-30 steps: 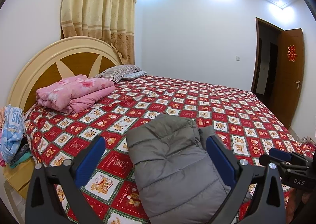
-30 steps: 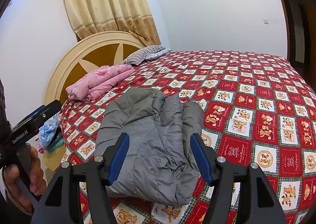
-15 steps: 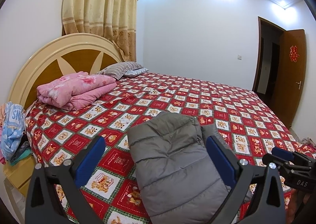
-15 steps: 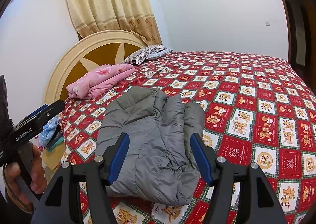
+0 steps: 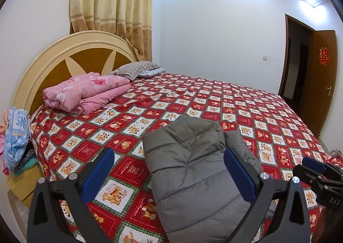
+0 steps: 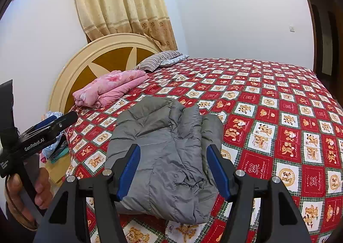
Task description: Fold large clothes
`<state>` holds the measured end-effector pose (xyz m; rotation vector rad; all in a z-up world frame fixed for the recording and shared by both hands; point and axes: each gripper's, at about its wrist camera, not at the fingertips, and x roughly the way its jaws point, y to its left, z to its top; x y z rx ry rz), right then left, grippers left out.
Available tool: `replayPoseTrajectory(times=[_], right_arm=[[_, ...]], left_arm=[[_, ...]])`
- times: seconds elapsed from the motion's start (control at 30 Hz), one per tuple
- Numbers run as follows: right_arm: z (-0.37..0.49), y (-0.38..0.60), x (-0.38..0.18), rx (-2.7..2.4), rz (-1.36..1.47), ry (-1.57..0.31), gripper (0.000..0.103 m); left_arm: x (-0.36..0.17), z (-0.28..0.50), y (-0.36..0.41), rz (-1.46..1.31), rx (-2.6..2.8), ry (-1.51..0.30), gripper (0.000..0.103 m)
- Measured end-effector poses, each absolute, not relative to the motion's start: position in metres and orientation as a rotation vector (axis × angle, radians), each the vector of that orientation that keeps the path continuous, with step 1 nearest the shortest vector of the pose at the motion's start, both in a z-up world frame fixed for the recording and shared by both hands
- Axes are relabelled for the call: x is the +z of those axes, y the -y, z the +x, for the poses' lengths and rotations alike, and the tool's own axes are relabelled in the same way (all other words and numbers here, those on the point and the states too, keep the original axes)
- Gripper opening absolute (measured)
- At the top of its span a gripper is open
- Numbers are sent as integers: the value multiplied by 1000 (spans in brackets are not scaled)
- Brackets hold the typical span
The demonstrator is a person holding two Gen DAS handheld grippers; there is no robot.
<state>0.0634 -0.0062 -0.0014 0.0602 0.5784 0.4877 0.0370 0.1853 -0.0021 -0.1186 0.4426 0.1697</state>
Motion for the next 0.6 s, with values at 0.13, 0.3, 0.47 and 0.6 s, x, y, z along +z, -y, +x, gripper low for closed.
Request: replayPoseTrajectory(times=[0.13,0.3,0.47,0.6], right_arm=[[63,6,-1,490,59,-579,64],[63,5,-2,490,57,-583,64],[61,5,-5,491,54,-592,64],[61,5,-8,493,50,-599,64]], left_arm=[[-3,37,-184,-118,177,-444,103],[-3,38,-183,-87,204,-426,103],[-4,37,-181,-77,205,-412,103],[-4,39,-181,-75,194,-417,103]])
